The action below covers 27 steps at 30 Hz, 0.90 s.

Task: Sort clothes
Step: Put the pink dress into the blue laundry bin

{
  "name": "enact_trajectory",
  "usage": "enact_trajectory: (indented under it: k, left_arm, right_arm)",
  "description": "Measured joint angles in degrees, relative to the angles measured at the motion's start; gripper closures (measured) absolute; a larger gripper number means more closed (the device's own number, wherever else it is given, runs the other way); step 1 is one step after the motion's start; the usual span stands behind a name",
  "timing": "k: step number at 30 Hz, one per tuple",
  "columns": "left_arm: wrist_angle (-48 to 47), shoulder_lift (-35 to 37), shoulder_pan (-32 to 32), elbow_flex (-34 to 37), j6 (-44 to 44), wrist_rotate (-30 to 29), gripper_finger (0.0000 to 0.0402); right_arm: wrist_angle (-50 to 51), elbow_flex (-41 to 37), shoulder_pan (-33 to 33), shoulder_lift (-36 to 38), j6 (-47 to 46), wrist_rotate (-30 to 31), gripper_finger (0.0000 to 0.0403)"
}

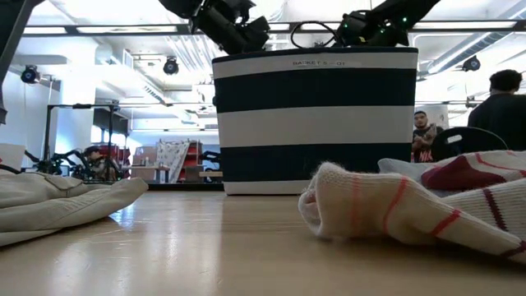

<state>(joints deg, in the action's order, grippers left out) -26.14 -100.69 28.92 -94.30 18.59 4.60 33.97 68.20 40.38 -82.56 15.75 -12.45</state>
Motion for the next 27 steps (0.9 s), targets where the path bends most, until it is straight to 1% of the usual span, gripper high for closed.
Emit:
enact_trajectory:
  k: [3,11,15,18,21,23,25,27]
  left_arm:
    - [-0.7,0.5,0.0,0.0,0.3,0.0,0.0307]
    - [-4.1,0.8,0.0,-0.4,0.3,-0.3,0.0195]
    - [-4.3,1.5,-0.1,-0.4,0.3,-0.9,0.0147]
    - [-3.7,2.6,-0.1,-0.4,0.2,-0.9,0.0122]
    - [-2.9,4.1,-0.1,-0.4,0.0,-1.0,0.0111]
    - [-2.8,5.0,-0.1,-0.4,-0.2,-1.0,0.0111]
    - [-2.8,5.9,-0.1,-0.4,-0.3,-1.0,0.0118]
    - [-2.8,6.7,-0.1,-0.4,-0.5,-1.0,0.0128]
  right_arm:
    - [0.4,1.0,0.0,0.0,0.0,0.0,0.0347]
    - [2.8,5.1,-0.1,0.0,-0.2,0.0,0.0235]
    - [2.7,7.5,-0.2,0.0,-0.2,-0.1,0.0191]
    - [0.9,8.5,-0.3,0.0,1.1,-3.2,0.0169]
    - [-4.6,8.5,-0.3,0.0,1.4,-8.8,0.0162]
    - [-8.9,8.2,-0.4,-0.2,0.9,-10.5,0.0169]
    - [-12.2,8.2,-0.5,-1.3,0.7,-10.6,0.0188]
    - [-13.9,8.0,-0.5,-3.2,0.7,-10.6,0.0218]
